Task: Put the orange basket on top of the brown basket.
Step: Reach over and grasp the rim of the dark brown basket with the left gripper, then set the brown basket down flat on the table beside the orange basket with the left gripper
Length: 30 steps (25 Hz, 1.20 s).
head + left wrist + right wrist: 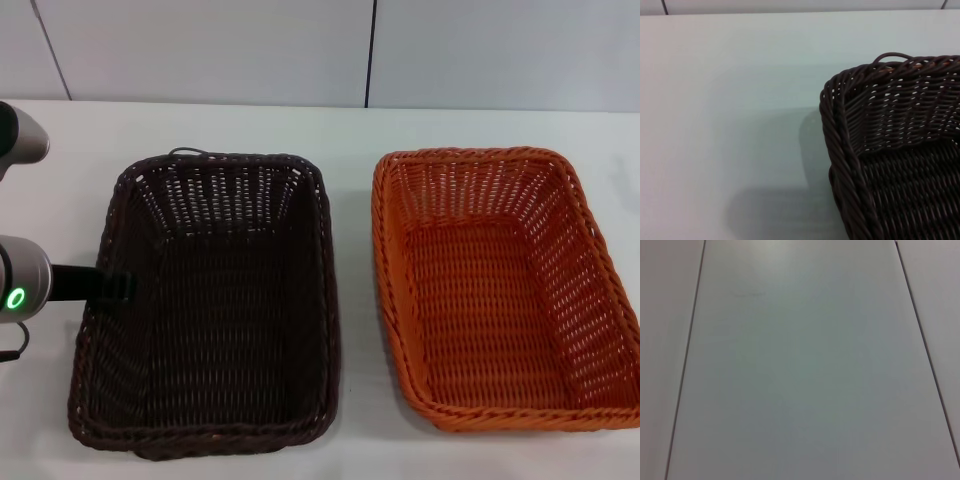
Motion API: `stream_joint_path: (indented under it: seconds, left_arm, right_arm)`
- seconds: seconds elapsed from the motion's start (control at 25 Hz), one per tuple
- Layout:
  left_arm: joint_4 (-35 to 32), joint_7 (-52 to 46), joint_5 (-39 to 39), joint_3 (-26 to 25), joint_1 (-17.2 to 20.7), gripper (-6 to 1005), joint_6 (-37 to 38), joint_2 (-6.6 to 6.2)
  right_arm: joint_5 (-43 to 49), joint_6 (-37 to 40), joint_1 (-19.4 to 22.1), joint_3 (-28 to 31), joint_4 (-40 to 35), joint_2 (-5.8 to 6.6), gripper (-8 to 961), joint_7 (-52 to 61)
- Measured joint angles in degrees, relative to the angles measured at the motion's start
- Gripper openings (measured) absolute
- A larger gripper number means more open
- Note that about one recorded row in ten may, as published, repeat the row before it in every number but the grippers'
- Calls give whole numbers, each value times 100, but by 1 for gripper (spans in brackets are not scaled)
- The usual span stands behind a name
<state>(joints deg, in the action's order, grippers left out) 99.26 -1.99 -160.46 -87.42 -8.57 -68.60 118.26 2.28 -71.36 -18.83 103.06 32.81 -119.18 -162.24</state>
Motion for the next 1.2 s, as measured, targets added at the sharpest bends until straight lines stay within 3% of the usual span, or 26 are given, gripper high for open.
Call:
stream_joint_path:
  seconds: [0.08,0.32,0.4,0.44,0.48,0.6,0.68,0.72,0.76,0.88,0.92,1.08,1.2]
  left_arm:
    - [44,24,-5,5,3,205,-1,-5]
    - [177,486,179,-276,34,204,-74,-29]
    - [243,977,518,-628,49,204,-168,-29]
    - [262,1498,957,-1059,43,204,-294,-30]
    - [262,1498,957,-1059,43,204,-294,-30]
    - [-79,3236,2623,-2640,-210,203,-938,-51]
    - [-201,3545,2885,-2918,-310,203,-1115,-56]
    - [-850,4551,3567,-4208,-812,203,-1842,-116]
    - [-1285,5048,3716,-4858,-1194,203,-2285,-214]
    - [-1509,5316,3768,-5136,-1391,205,-2501,-295]
    - [-1835,5688,3804,-5389,-1650,205,-2779,-481]
    - [-2424,6405,3803,-5276,-2038,204,-3153,-1025]
    - [-2731,6740,3776,-5091,-2200,203,-3323,-1251]
  right_arm:
    - [0,-1,17,2,-2,-3,727,1]
    - [0,-19,43,4,-3,-9,727,6]
    - [0,-47,54,4,-7,-9,727,6]
    - [0,-71,64,8,-11,-11,727,6]
    - [0,-71,64,8,-11,-11,727,6]
    - [0,-114,99,13,-17,-18,726,5]
    - [0,-145,157,13,-21,-26,726,5]
    - [0,-145,157,13,-21,-26,726,5]
    - [-16,-170,208,13,-8,-35,726,5]
    - [-70,-239,256,13,-1,-39,726,5]
    - [-112,-279,289,12,0,-41,726,5]
    - [-209,-373,409,8,7,-50,726,7]
    - [-255,-414,505,8,10,-54,726,8]
